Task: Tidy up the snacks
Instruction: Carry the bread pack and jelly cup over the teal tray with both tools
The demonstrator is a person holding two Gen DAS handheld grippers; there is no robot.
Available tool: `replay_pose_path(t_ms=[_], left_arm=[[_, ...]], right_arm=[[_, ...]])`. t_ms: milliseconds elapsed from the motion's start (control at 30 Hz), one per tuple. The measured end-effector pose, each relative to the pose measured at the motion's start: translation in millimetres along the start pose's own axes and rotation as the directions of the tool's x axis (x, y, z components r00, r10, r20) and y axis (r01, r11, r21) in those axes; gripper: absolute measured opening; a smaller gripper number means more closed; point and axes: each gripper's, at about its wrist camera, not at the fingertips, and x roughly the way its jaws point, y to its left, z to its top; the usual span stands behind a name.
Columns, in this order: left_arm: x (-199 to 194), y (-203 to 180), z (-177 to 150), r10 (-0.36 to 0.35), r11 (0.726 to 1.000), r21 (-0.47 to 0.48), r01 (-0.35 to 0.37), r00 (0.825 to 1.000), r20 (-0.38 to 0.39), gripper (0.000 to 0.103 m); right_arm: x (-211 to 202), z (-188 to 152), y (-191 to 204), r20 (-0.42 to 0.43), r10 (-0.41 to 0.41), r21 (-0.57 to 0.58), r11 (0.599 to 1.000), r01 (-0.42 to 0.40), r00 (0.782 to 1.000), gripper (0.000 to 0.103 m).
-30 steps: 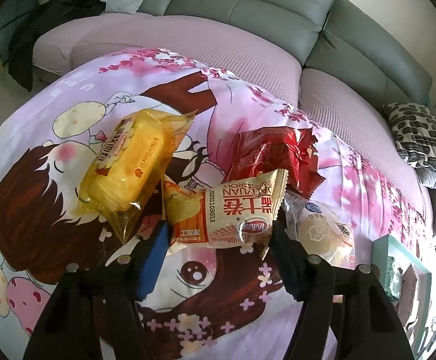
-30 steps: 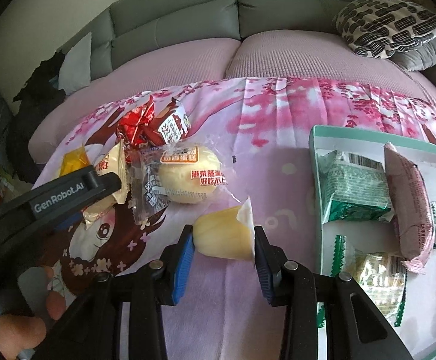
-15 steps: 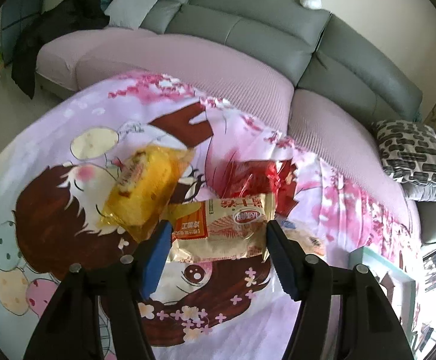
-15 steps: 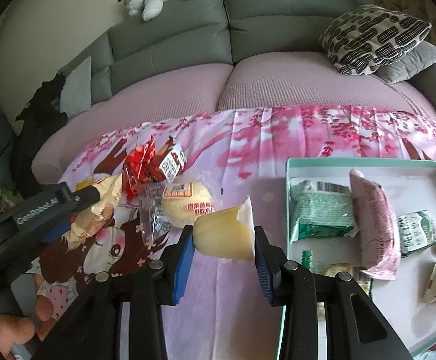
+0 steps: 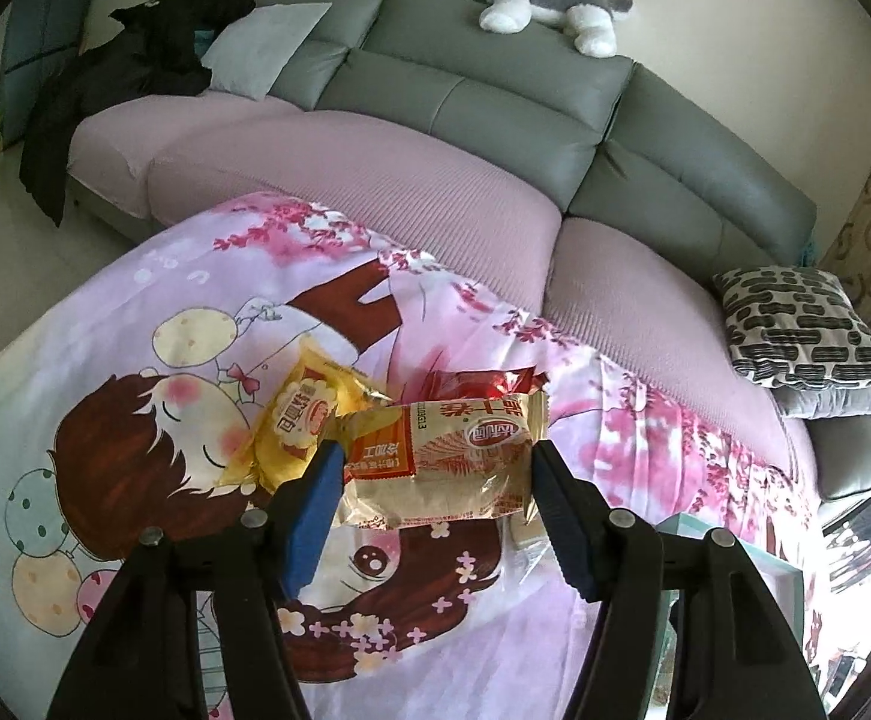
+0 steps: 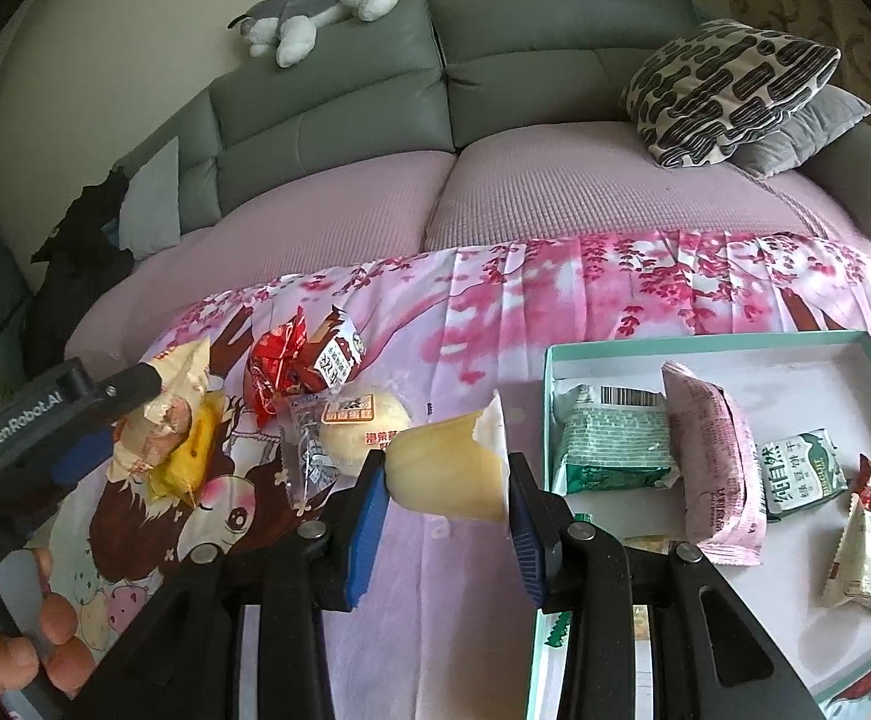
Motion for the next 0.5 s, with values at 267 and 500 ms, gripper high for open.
replay_pose_path(t_ms=[267,500], left_arm=[[-9.1,-11.5,0.1,-0.032,0.999,0.018,0.032,0.999,0.016,0.065],[-14.5,-26.9,-2.3,-0.06,0.997,0.047,0.059,0.998,0.021,0.065]], right_arm=[[-2.6,0.6,-2.8,0.005,-0.002,0.009,1.0,0.002,1.0,0.041],[-8.0,2.7,-9.9,0.015,-0.012,0.024,1.0,0.011,1.0,0.041]])
